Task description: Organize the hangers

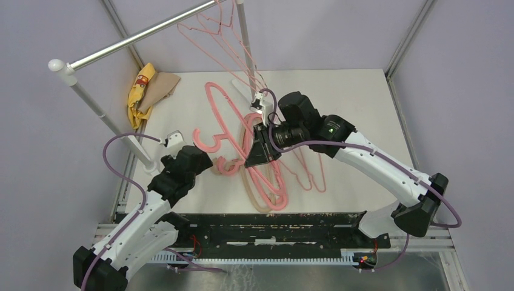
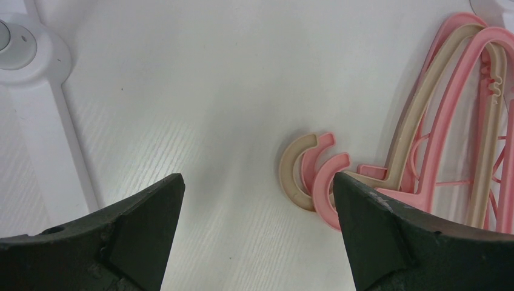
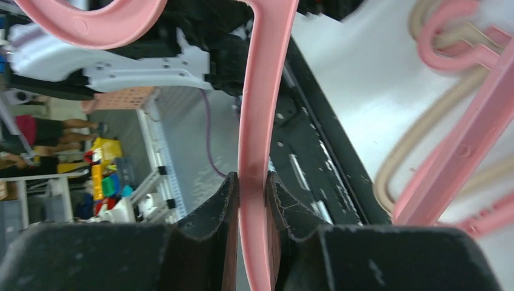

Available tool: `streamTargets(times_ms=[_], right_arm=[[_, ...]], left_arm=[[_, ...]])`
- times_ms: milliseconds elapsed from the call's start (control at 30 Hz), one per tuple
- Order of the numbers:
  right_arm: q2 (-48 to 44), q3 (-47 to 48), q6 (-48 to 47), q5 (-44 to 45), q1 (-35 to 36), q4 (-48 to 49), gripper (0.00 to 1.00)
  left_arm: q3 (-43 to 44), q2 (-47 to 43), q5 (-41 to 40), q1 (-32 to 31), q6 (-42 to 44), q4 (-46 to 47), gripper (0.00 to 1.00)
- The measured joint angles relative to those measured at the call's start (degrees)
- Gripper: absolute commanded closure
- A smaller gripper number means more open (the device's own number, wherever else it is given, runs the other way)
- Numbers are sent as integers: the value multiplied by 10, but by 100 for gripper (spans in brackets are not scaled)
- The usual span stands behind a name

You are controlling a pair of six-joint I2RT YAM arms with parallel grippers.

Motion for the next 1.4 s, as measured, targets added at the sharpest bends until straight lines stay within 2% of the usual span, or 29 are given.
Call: streamTargets(times_ms=[200, 433, 567, 733, 1000, 1200, 1400], right_arm=[[53, 69, 71, -73, 0, 78, 92], [130, 196, 126, -77, 0, 197, 92], [210, 297, 174, -75, 0, 264, 92], [333, 429, 217, -74, 0, 304, 91], [466, 565, 251, -37, 0, 346, 90], [502, 592, 270, 20, 0, 405, 90], [535, 624, 272, 87, 0, 424, 90]], left_arm=[[0, 0, 0, 0, 0, 1, 1], [0, 10, 1, 0, 0, 2, 0], [0, 11, 2, 0, 0, 3, 0], [0, 7, 1, 0, 0, 3, 1], [3, -1, 1, 0, 0, 2, 1], [7, 0, 2, 0, 1, 5, 1], [7, 3, 8, 0, 1, 5, 0]])
